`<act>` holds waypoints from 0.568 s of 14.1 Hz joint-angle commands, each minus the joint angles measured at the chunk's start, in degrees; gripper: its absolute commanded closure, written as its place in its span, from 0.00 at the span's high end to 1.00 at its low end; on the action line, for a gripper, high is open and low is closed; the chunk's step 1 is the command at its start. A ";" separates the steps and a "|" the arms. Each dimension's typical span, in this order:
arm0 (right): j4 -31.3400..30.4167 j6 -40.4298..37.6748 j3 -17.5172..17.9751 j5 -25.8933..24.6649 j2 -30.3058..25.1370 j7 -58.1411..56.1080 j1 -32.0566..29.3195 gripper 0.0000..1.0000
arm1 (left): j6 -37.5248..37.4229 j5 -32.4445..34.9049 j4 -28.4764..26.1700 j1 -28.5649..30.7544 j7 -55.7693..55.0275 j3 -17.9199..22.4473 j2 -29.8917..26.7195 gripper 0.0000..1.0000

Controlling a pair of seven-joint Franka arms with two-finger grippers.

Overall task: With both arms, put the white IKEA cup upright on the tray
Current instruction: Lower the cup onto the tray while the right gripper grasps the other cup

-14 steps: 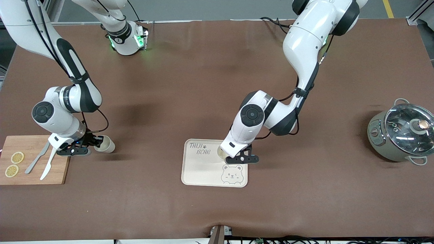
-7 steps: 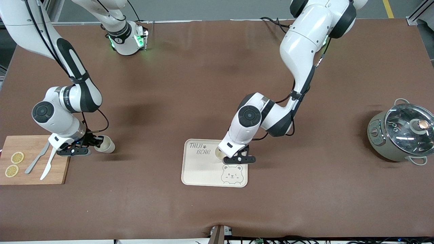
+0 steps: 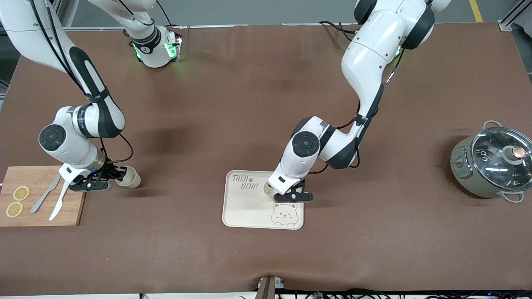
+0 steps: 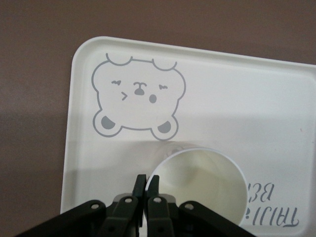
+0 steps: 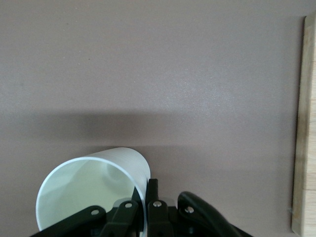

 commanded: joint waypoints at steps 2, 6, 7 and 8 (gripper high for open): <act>2.43 -7.96 0.17 -0.45 -2.55 0.25 -0.12 0.00 | 0.99 0.29 0.31 -1.15 -1.31 1.39 0.32 0.00; 4.63 -18.76 0.44 0.77 -7.82 0.42 0.92 0.00 | 1.70 0.20 0.31 -2.73 -1.22 3.40 0.67 0.06; 6.20 -22.19 0.35 2.78 -8.61 0.34 1.11 0.00 | 1.70 0.20 0.31 -2.74 -1.13 3.41 0.67 0.17; 7.96 -25.62 0.35 4.02 -8.97 0.08 1.19 0.00 | 1.70 0.20 0.31 -2.74 -1.13 3.41 0.67 0.25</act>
